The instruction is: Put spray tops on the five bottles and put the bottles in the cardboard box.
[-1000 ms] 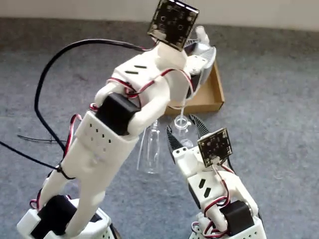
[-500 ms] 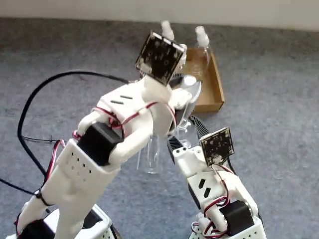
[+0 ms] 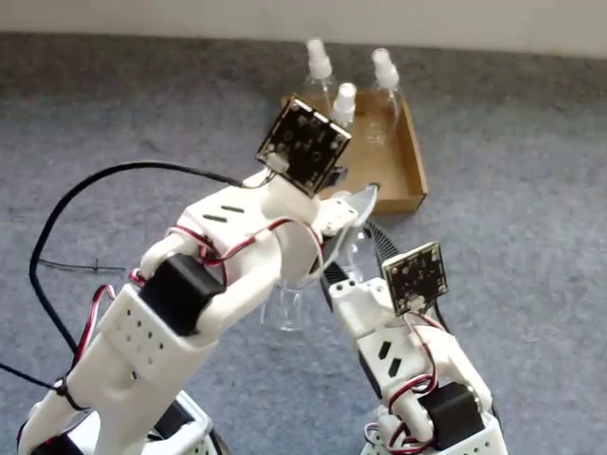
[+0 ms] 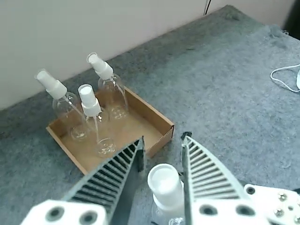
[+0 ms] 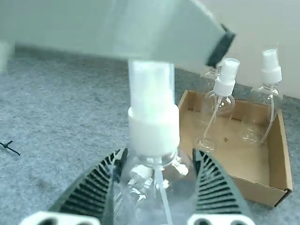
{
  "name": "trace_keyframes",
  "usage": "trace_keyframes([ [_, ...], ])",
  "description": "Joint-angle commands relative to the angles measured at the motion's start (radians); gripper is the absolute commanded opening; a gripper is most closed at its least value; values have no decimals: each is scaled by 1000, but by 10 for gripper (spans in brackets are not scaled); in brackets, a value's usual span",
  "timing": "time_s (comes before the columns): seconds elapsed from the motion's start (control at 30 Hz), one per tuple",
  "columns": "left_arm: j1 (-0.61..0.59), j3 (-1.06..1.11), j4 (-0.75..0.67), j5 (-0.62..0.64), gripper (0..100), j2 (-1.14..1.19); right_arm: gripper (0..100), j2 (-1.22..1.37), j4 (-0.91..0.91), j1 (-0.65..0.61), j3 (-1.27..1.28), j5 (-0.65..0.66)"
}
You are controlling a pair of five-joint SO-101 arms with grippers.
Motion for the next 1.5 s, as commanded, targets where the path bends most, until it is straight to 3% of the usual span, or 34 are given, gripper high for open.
trace_keyframes([
  [0.0, 10, -58, -12, -15, 130, -65, 101, -5, -2, -5, -13, -5],
  [0.13, -41, -67, -12, -104, 130, -70, 101, -5, -2, -5, -13, -5],
  [0.47, -24, 110, -18, -107, 130, -68, 101, -5, -2, -5, -13, -5],
  [0.73, -22, 4, -5, -175, 130, -77, 101, -5, -2, -5, -16, 3],
  [0.9, -157, -125, 115, -193, 130, -76, 101, -5, -2, -5, -19, 5],
  [1.13, -486, -143, 233, -193, 130, -77, 101, -5, -1, -5, -10, 5],
  [1.23, -598, -41, 238, -190, 130, -77, 100, -4, -39, 10, -19, 5],
  [1.33, -664, 136, 221, -189, 130, -77, 46, 5, -214, 56, -13, 5],
  [1.47, -702, 400, 28, -187, 130, -77, 32, 44, -424, 77, -15, 5],
])
